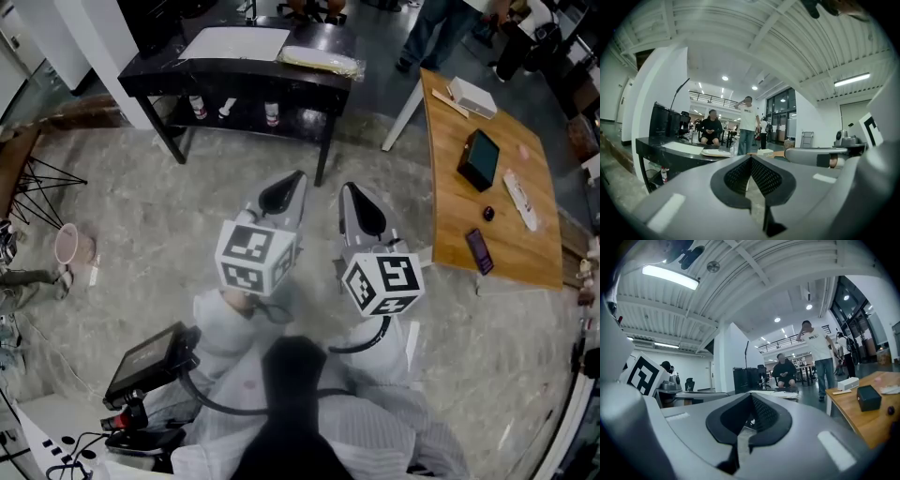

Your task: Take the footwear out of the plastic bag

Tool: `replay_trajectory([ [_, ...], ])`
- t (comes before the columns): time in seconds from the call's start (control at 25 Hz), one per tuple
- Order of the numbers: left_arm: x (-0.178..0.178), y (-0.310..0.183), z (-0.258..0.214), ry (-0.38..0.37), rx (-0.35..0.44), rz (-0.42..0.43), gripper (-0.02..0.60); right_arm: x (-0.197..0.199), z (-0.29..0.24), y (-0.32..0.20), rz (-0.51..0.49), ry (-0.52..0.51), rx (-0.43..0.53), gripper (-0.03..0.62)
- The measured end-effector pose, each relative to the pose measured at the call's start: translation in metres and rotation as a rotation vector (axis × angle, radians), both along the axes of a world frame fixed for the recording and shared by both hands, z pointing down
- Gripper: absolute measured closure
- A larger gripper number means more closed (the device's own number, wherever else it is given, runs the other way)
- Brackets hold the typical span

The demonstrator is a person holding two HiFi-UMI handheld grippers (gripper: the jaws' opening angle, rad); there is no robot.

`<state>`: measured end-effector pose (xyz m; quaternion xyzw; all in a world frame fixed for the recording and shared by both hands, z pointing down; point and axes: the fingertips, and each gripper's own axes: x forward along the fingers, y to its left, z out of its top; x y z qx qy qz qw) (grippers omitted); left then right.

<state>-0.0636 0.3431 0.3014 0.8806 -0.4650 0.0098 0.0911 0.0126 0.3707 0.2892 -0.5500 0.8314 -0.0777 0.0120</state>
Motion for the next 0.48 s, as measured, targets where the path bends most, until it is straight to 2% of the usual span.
replay_trajectory([
  [0.28, -0.009, -0.171, -0.007, -0.015, -0.022, 0.027, 0.583, -0.004, -0.01, -0.173, 0.034, -0.004, -0.007, 0.58],
  [0.48, -0.006, -0.266, 0.009, -0.024, -0.06, 0.04, 0.583, -0.001, -0.001, -0.268, 0.054, -0.003, -0.034, 0.58],
])
